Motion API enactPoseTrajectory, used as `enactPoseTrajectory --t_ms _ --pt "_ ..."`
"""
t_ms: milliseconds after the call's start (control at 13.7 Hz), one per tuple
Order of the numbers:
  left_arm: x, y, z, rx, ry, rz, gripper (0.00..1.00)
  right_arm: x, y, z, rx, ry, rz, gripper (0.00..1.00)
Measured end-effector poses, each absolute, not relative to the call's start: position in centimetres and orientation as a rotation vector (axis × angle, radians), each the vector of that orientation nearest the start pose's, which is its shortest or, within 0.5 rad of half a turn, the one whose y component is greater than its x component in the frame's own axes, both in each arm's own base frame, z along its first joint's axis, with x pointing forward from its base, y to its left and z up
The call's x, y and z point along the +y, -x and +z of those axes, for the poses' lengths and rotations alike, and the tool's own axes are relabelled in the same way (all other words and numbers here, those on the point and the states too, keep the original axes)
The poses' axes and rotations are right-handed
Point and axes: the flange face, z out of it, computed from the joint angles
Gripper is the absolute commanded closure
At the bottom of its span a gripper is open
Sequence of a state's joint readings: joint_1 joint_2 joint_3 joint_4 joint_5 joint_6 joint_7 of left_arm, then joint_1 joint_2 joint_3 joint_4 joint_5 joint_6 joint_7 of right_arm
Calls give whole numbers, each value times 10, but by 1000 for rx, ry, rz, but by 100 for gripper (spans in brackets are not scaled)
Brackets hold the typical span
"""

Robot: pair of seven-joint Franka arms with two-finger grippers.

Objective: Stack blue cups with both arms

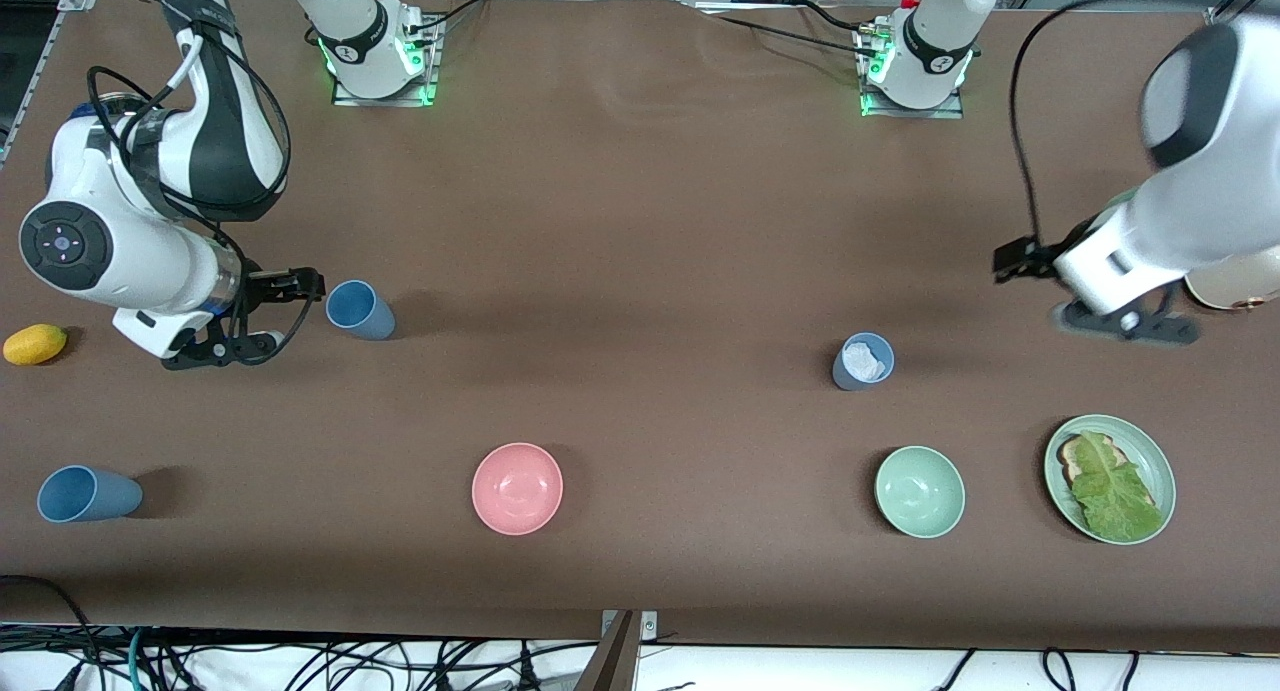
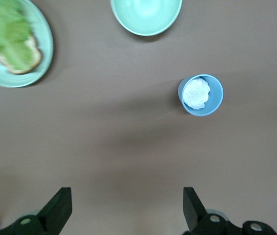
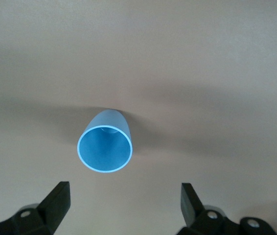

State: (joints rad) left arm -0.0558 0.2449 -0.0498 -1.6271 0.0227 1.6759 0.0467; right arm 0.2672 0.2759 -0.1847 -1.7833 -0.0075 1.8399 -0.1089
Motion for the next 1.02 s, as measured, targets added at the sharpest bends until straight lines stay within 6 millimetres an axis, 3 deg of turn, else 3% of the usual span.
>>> enactPoseTrajectory --t_ms 220,512,585,659,732,805,878,1024 --pt "-97 -636 381 327 3096 311 0 48 -589 367 -341 3155 298 0" --pt "-111 -647 312 355 3096 326 1 37 -576 333 -376 3152 252 0" --pt "-117 -644 293 371 3094 337 7 36 -575 330 -376 3153 245 0" --pt "-126 -639 274 394 3092 329 28 36 -575 326 -374 3152 231 0" --pt "-133 -635 260 412 3093 310 60 36 -576 322 -370 3150 226 0" --pt "-138 -632 250 426 3092 305 83 36 -576 319 -363 3146 226 0" --pt "-142 -629 242 436 3090 311 100 36 -576 315 -348 3136 228 0" --pt "-144 -628 238 441 3089 312 100 34 -577 307 -332 3122 228 0"
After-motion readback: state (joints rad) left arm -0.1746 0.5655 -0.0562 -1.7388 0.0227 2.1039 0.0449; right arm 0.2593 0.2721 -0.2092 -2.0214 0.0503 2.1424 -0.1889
